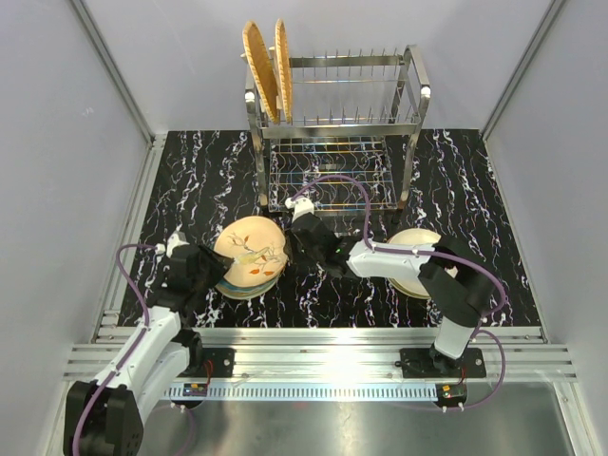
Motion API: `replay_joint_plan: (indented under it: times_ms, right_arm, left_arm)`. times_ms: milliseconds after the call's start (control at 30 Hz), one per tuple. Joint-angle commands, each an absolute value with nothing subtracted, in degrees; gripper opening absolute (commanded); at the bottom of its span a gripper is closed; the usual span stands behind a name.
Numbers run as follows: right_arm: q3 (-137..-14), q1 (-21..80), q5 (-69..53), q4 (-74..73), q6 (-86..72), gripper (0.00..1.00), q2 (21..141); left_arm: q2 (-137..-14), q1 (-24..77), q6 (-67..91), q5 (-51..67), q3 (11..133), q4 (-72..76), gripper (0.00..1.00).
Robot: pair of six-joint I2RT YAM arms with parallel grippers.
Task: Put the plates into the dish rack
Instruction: Grab a plate with the left arm
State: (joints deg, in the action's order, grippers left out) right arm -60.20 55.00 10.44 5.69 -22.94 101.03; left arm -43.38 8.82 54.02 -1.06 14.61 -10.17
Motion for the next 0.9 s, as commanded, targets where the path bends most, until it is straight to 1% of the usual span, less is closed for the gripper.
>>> replay_joint_plan:
  times_ms: [0, 100, 333, 433, 500, 567, 600, 767, 800, 833, 867]
  right_arm:
    - [-61.88, 55.11, 12.66, 4.83, -23.99, 0.20, 102.04]
    - [-61.44, 55.19, 12.13, 5.18, -23.91, 0.14, 102.22]
    - [-61.61, 55.11, 11.87, 4.75, -23.20, 0.13, 103.62]
    - [-61.87, 55.11, 11.51, 4.39, -23.29, 0.13, 103.80]
    - [-61.96, 55.11, 11.17, 4.13, -23.20, 0.14, 103.54]
    - [-62.22, 55.19, 11.16, 4.04, -23.12, 0.15, 103.10]
    - [-62.31, 55.11, 11.16, 3.69, -22.85, 0.15, 102.92]
    - [-63.28, 55.19, 10.81, 2.73, -22.24, 0.27, 102.04]
    - [-63.37, 55.11, 10.55, 2.38, -22.06, 0.30, 101.78]
    - [-63.37, 55.11, 10.55, 2.20, -21.97, 0.36, 101.43]
    - [-63.37, 55.11, 10.46, 2.11, -21.97, 0.39, 100.73]
  left_arm:
    - [-45.44, 8.61, 52.29, -2.02, 12.92, -12.83, 0.45]
    - [-46.14, 8.61, 52.21, -1.76, 12.83, -12.39, 0.45]
    - [-46.06, 8.61, 52.47, -0.44, 12.39, -10.11, 0.45]
    - [-44.83, 8.61, 52.73, -0.18, 12.48, -9.14, 0.31]
    - [-43.95, 8.53, 52.82, 0.97, 12.74, -9.58, 0.24]
    - [-42.63, 8.53, 52.65, 0.70, 13.01, -10.37, 0.20]
    - [-42.28, 8.53, 52.47, 0.53, 13.18, -11.42, 0.16]
    - [-40.08, 8.53, 51.68, -2.45, 14.41, -16.08, 0.06]
    - [-39.73, 8.53, 51.33, -2.81, 14.68, -17.48, 0.02]
    - [-39.55, 8.53, 51.33, -3.07, 14.85, -18.27, 0.00]
    - [-39.38, 8.53, 51.24, -3.51, 15.20, -18.98, 0.00]
